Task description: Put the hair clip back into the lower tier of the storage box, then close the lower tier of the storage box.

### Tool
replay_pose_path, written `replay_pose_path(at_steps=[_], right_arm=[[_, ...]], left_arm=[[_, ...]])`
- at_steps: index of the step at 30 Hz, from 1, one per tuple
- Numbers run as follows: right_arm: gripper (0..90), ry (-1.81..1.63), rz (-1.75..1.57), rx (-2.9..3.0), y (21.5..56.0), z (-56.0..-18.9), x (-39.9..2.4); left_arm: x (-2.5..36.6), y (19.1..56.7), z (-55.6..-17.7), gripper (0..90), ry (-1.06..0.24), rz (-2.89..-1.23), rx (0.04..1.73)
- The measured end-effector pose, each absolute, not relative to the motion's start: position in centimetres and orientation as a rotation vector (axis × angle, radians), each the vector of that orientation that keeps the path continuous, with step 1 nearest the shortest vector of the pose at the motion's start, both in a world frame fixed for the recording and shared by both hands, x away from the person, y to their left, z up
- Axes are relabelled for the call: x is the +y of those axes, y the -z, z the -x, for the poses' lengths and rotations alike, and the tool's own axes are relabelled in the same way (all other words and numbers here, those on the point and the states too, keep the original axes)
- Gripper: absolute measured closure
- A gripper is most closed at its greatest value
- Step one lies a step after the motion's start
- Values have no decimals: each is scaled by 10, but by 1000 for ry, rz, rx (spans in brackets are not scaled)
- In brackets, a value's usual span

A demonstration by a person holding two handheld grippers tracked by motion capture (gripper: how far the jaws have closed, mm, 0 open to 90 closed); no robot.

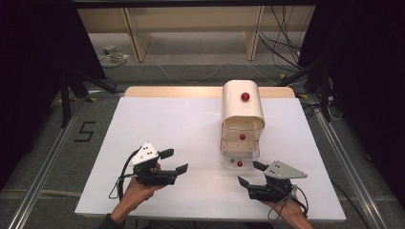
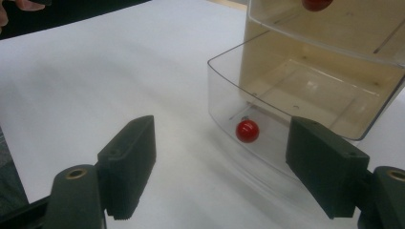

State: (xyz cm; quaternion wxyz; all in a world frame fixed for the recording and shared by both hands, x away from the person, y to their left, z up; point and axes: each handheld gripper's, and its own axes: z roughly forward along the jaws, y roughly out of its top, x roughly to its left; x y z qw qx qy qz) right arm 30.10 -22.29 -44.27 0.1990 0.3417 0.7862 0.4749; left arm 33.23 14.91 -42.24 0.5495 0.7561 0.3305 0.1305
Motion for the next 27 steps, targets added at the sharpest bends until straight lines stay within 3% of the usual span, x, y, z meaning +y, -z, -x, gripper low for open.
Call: replay_pose_path(at_steps=[27], right_arm=[[223,-1302,-969,2237,447,-304,-222]], left_arm=[[166,425,-318,161,-367,-1722,810]])
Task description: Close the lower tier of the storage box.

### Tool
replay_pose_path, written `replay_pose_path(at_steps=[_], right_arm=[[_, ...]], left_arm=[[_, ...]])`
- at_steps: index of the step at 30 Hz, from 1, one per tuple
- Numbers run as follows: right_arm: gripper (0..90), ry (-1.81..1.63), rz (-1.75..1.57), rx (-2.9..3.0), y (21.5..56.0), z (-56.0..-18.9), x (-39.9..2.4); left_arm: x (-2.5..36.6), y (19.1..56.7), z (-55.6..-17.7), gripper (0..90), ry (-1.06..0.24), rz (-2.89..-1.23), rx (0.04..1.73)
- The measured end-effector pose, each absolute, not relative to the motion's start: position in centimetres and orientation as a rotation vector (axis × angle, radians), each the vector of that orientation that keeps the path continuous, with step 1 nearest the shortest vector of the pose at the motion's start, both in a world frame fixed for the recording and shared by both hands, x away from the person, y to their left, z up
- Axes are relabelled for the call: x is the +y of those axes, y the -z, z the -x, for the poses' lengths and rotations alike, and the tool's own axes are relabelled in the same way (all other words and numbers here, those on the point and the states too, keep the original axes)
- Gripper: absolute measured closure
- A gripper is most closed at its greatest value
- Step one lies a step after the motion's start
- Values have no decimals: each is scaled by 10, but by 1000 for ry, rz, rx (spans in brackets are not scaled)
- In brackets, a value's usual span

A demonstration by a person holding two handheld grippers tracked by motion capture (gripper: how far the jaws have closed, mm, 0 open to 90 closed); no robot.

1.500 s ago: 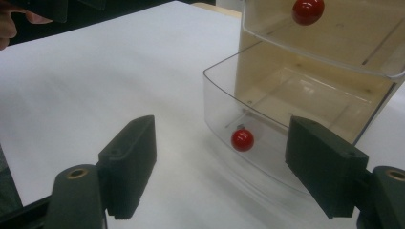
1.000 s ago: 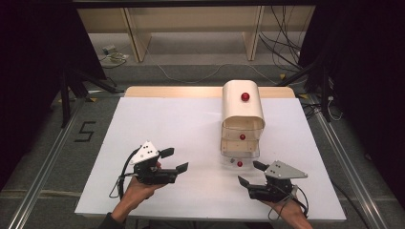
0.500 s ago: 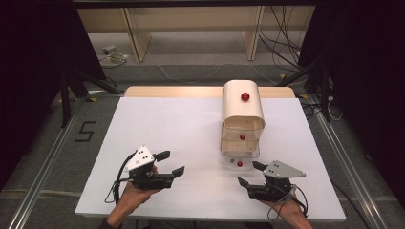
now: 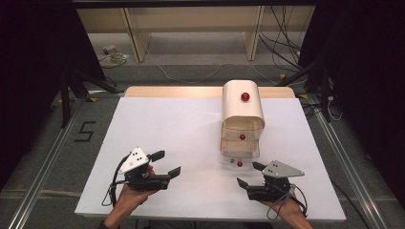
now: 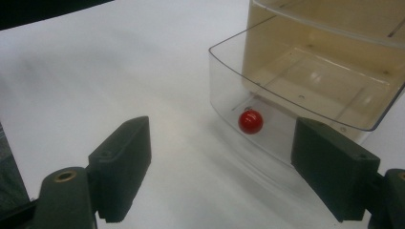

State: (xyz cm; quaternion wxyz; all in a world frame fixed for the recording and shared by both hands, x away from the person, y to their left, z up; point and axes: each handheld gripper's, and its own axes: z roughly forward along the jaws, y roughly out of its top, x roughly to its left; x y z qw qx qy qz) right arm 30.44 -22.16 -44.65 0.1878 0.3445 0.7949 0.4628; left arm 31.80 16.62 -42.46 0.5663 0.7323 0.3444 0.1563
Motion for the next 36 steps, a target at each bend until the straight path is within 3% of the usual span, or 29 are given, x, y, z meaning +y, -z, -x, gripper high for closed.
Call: replay_pose_path(at_steps=[12,26,31,36], right_arm=[[301,-1259,-991,2222,449,-307,-225],[733,-1227,-979,2200,452,-311,-230],[832,-1186,-990,2190,453,-315,-231],[877,-1162,-1010,2172,454,-319,-231]], left_arm=[[167,427,-315,158,-386,-1739,812],[174,430,-310,161,-422,-1749,819],[173,429,-308,162,-425,-1749,813],[172,430,-307,162,-425,-1740,814]])
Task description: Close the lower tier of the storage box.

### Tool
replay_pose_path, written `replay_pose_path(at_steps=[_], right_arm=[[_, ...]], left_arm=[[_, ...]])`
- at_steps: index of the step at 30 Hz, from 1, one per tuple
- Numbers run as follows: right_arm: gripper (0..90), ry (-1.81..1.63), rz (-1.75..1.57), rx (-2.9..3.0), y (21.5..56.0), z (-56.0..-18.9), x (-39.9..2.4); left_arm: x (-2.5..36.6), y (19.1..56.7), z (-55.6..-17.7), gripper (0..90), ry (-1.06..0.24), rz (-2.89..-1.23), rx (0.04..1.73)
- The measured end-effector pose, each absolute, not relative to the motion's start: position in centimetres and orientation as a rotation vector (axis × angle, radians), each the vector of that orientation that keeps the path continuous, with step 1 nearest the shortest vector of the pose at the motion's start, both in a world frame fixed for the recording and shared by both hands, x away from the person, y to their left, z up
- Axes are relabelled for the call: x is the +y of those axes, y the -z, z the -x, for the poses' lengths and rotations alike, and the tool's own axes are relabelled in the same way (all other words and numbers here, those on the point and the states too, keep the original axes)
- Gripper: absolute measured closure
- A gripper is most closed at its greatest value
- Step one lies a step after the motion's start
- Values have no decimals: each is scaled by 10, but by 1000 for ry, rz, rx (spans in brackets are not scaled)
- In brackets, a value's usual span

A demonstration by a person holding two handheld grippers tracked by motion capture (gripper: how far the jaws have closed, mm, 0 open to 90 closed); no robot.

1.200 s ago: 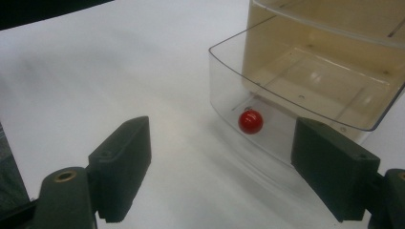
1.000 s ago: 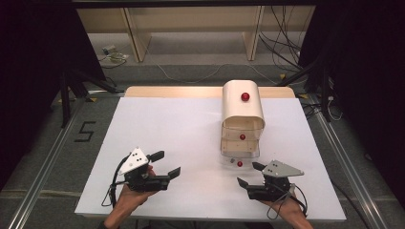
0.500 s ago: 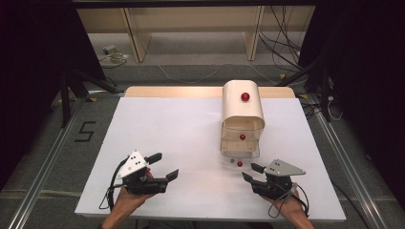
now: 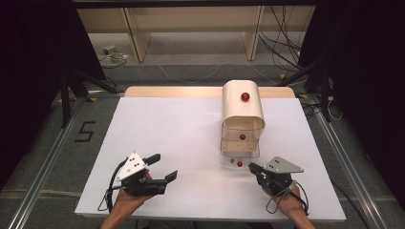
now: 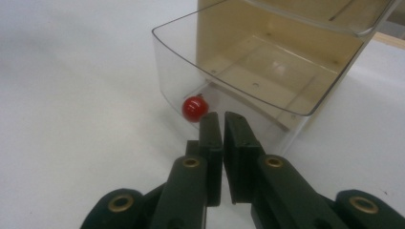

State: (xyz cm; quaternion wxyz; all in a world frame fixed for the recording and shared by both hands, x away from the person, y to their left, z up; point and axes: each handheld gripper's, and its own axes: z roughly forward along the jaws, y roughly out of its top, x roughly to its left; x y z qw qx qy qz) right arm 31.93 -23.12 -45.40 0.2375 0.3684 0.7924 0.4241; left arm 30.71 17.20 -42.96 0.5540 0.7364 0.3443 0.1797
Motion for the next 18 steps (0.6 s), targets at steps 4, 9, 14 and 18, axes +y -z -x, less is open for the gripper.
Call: replay_pose_path(at_steps=[4,9,14,18], right_arm=[[900,-1147,-1022,2170,455,-321,-231],[900,-1136,-1010,2175,457,-323,-229],[900,-1126,-1026,2171,458,-327,-229],[900,-1121,-1022,2172,459,-329,-229]], left_arm=[[172,430,-307,163,-425,-1740,813],[172,431,-307,164,-427,-1751,808],[172,431,-308,164,-434,-1743,818],[171,431,-307,164,-434,-1745,815]])
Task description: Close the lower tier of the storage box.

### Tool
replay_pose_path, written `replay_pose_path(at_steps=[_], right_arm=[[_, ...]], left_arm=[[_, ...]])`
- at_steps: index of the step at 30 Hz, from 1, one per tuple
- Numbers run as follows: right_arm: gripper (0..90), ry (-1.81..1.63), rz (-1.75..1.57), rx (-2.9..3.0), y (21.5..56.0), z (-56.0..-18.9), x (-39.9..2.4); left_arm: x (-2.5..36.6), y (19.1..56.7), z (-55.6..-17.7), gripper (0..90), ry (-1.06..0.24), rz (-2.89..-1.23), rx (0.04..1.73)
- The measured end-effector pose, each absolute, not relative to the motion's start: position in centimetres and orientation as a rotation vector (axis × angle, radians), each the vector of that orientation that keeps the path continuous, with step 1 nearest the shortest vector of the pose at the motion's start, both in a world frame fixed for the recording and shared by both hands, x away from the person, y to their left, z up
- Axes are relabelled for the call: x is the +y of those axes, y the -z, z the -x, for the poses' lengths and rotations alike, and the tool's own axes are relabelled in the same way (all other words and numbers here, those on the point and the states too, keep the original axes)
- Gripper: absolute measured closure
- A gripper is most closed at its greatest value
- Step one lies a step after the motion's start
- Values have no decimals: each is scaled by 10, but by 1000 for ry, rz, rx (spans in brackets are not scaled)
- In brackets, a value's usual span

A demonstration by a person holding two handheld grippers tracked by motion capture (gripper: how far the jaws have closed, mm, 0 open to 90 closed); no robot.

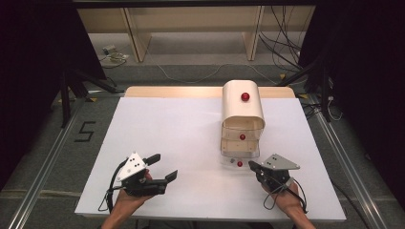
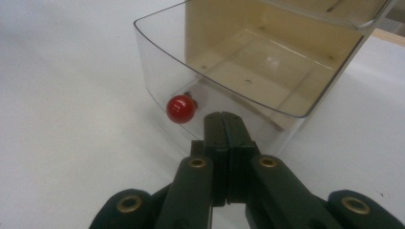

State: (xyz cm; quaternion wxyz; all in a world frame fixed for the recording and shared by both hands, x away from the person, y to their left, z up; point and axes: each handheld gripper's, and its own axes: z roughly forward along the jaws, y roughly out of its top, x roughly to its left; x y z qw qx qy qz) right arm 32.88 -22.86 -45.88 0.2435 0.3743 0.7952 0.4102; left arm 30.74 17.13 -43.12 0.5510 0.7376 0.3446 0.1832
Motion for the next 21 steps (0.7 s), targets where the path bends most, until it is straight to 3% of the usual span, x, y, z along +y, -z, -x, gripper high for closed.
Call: replay_pose_path(at_steps=[21], right_arm=[[900,-1108,-1026,2167,461,-334,-226]], left_arm=[[169,432,-307,165,-432,-1751,807]])
